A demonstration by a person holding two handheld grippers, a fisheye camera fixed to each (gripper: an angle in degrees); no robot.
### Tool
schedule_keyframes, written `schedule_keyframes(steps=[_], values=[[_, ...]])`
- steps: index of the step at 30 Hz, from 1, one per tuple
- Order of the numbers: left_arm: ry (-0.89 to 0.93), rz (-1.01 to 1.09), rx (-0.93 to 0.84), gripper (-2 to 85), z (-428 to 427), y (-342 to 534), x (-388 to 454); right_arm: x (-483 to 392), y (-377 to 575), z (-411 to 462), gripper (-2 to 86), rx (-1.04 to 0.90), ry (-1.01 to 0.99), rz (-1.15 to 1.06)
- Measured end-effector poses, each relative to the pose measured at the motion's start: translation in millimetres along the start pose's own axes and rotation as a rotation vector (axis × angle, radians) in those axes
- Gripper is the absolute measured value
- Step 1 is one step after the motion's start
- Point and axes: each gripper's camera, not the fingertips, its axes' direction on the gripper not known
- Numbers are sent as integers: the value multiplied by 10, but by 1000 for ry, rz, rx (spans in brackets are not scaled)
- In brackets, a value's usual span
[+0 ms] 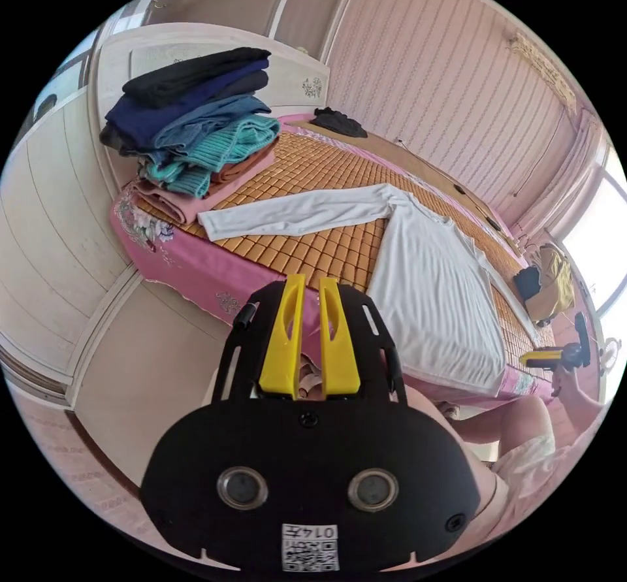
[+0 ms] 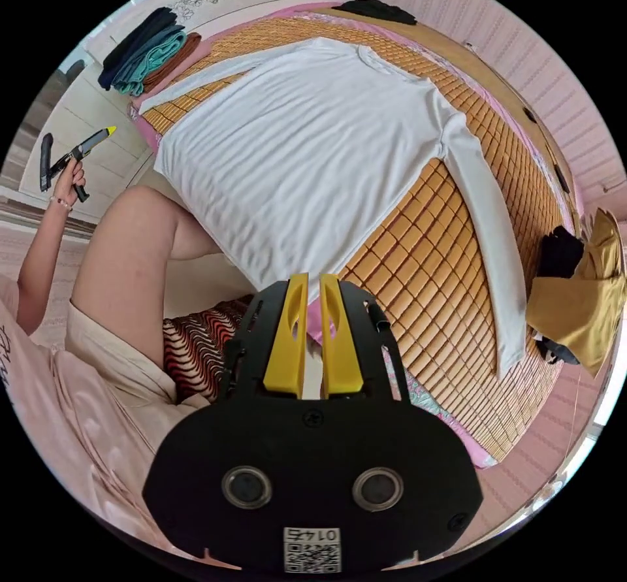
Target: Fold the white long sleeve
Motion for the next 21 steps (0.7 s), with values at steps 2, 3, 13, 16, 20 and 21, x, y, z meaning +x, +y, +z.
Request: schedule_keyframes(steps=[2,3,13,16,20,21], values=[[-80,20,-29,50,49,0,-270,-442,-528,-171,25,57,-6,-156],[-126,31,-39,53,102,-15,-434,-575,-692,-196,27,66,-16,-203],[-140,203,-65,80,651,-511,-1123,-3357,-3537,-242,-7,227,-130,-798],[-122,245,-137,78,837,-639,-1221,-3871,-4093,-98,-9,214,-106,-813],[-99,196,-89,14,805,-755,-1387,-4250,-4599,200,-10,84,-115,-796],[-78,220,-90,0,805,-779,-1402,-4278,-4640,225,-10,79,-111,-791]])
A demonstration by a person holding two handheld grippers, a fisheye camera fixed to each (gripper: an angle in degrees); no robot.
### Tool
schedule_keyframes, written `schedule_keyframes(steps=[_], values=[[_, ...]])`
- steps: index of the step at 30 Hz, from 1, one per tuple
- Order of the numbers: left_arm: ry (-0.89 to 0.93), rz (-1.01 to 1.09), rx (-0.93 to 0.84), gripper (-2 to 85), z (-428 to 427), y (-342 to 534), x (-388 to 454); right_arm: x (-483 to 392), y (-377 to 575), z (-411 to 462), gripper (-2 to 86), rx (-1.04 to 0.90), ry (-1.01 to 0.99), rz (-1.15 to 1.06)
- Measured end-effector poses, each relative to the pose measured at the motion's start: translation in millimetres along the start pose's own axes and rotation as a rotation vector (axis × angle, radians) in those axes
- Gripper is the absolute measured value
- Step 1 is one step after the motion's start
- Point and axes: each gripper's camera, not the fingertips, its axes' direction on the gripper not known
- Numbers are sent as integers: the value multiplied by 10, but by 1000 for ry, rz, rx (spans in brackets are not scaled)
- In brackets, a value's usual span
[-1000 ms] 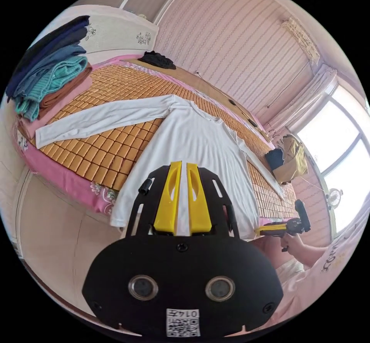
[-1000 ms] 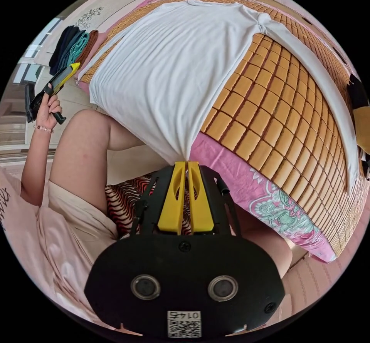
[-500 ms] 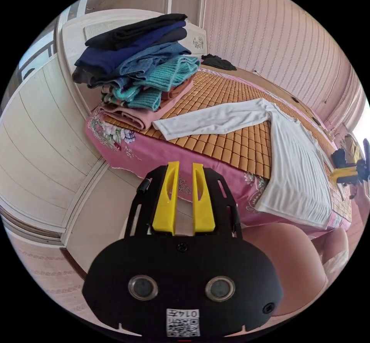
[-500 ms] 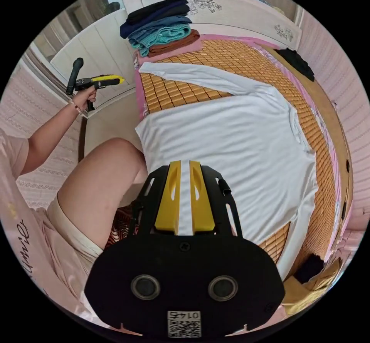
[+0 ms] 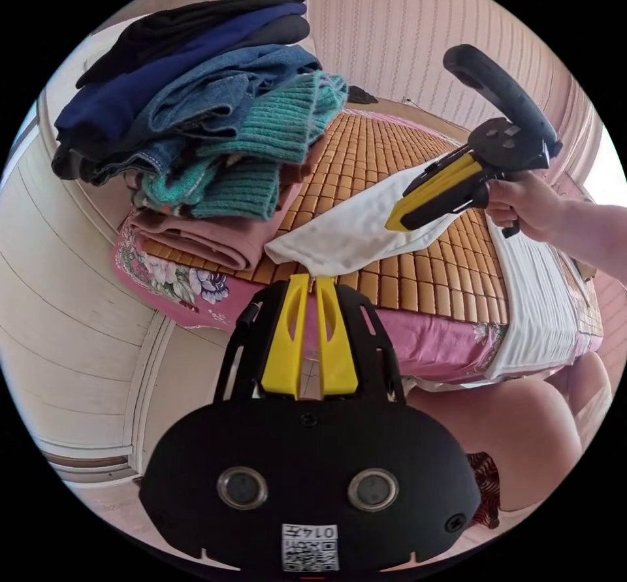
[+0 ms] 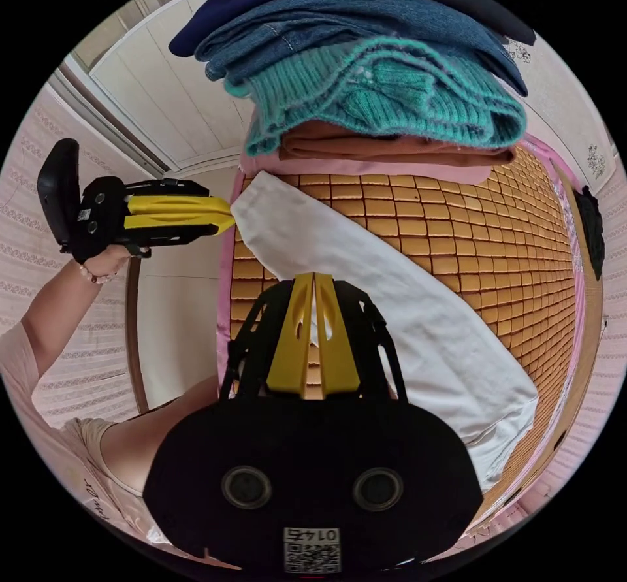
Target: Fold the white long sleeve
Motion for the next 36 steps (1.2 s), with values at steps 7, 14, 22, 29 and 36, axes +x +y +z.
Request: schedule_keyframes(steps=[7,14,22,29,36], values=[[154,104,-59,-9,26,-122,-4,57,-248,137,-9,-43,25,20],[393,-293,-65,-8,-158,-77,-612,184,-313,113,-9,-2,15,71],[177,-52,-49,66,2,57,-164,79,-208,332,-9,-14,54,38],[44,92,-114,5,429,-126,479,25,40,527,-8,0,43,50],[161,-43,-269,4,493,97,364,-54,586,625,29,31,4,70]])
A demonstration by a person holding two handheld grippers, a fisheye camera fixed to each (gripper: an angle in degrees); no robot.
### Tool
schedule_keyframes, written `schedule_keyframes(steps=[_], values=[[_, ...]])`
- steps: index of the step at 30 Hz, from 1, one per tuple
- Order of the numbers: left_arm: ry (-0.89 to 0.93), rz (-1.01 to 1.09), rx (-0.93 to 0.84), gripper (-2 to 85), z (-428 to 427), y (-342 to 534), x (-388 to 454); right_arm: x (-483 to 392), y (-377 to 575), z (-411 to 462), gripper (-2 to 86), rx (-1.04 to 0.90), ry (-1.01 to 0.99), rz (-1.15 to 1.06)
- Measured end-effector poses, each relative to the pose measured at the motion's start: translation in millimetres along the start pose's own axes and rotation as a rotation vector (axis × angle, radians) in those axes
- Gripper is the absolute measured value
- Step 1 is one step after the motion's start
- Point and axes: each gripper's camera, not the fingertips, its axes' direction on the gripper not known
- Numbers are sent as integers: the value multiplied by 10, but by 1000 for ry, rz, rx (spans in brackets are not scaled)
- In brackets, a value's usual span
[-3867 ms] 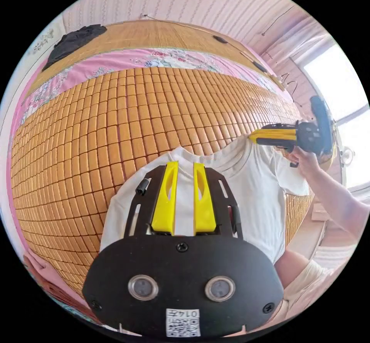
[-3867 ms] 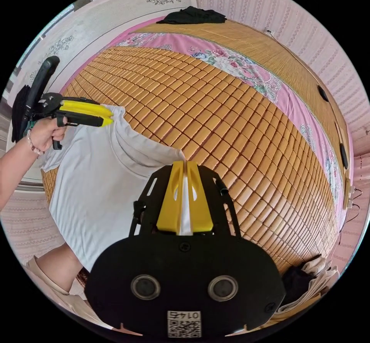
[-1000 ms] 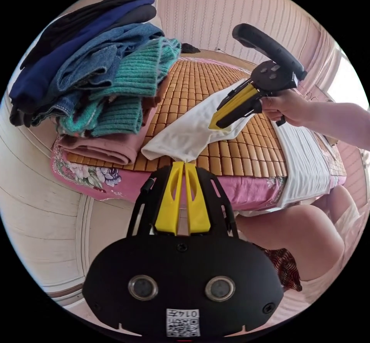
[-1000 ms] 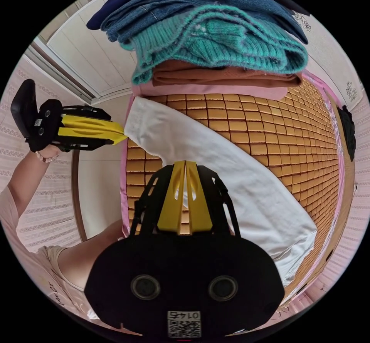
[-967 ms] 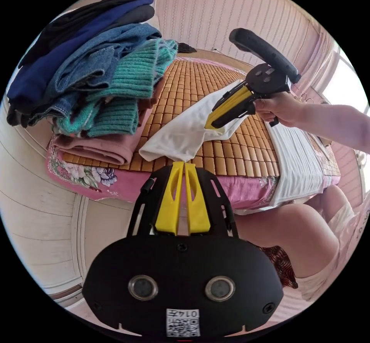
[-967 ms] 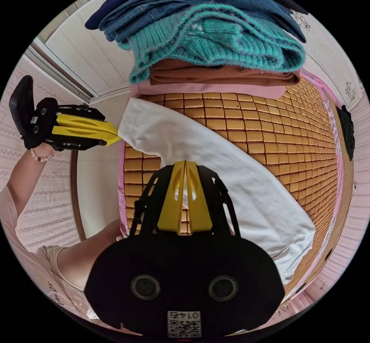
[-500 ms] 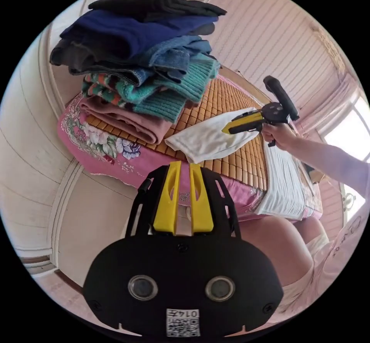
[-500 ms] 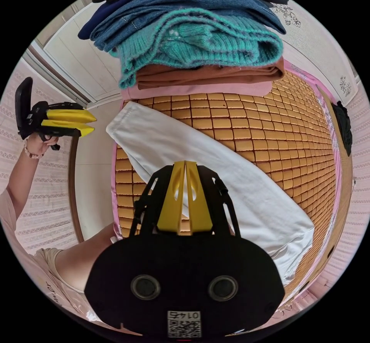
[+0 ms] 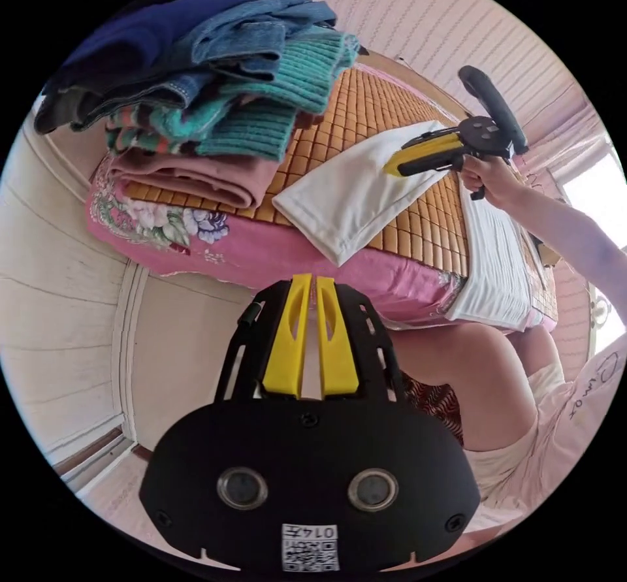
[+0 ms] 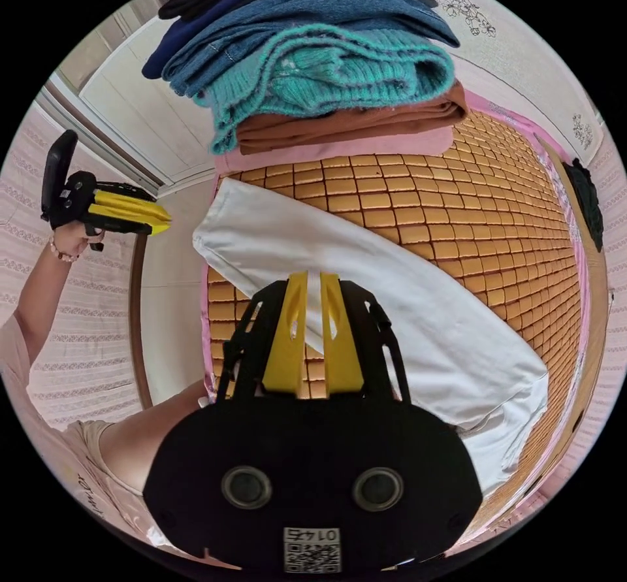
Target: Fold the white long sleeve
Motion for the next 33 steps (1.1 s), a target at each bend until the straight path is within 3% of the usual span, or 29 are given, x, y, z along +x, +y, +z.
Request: schedule_keyframes(steps=[4,9,17,20,23,26,33], values=[[5,44,46,12,-95,207,438,-155,1036,-314,54,151,-61,53],[74,261,106,2,-104,544,1743,-542,3130,-769,51,287,228,225],[217,636,206,-6,213,622,4135,-1135,6780,-791,56,149,632,924],[273,838,255,-2,356,652,5166,-1255,7716,-708,76,221,606,1098],[183,990,282,16,583,695,6151,-1260,8497,-581,90,321,587,1245],[77,1123,194,46,855,650,7066,-1154,9173,-494,98,439,653,1376],[106,1343,246,74,1506,387,8858,-582,10447,-234,109,444,642,1554]])
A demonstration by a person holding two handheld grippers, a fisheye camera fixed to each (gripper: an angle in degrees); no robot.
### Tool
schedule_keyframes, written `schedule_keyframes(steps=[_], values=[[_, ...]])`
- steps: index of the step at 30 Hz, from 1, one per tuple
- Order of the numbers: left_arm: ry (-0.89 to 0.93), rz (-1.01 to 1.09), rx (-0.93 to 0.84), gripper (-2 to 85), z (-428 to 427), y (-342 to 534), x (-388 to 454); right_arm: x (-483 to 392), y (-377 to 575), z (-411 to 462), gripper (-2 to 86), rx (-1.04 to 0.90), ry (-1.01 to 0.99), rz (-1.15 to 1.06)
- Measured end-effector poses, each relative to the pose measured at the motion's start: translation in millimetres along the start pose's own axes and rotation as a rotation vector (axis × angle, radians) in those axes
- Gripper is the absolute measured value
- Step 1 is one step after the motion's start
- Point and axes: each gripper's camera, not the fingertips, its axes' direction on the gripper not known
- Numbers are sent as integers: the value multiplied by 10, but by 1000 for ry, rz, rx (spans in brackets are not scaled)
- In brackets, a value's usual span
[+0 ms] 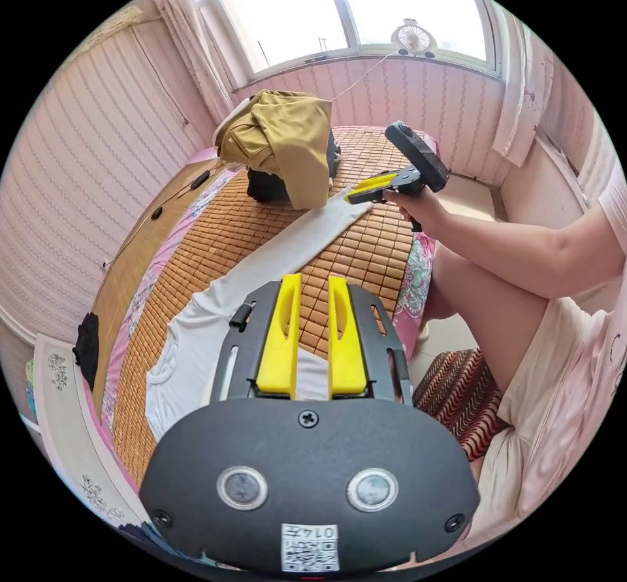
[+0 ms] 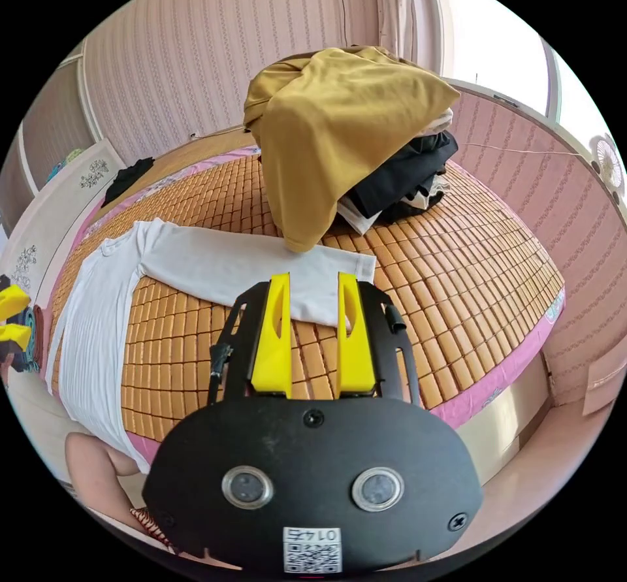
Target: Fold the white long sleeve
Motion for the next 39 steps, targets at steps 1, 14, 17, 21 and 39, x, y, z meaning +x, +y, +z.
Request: schedule_keyframes(steps=[1,14,17,21,39], values=[[14,8,6,76,107,-116,4,180,15,133,113,-40,-18,-19],[80,101,-186,96,2594,-1768,141,1501,154,905,137,-117,-107,106],[67,74,-226,107,2995,-2013,44,1643,171,1043,137,-130,-85,103],[50,45,-293,128,3496,-2246,-4,1811,178,1230,131,-163,-78,108],[200,25,-285,13,4016,-2357,-54,2209,13,1597,46,-186,-100,131]])
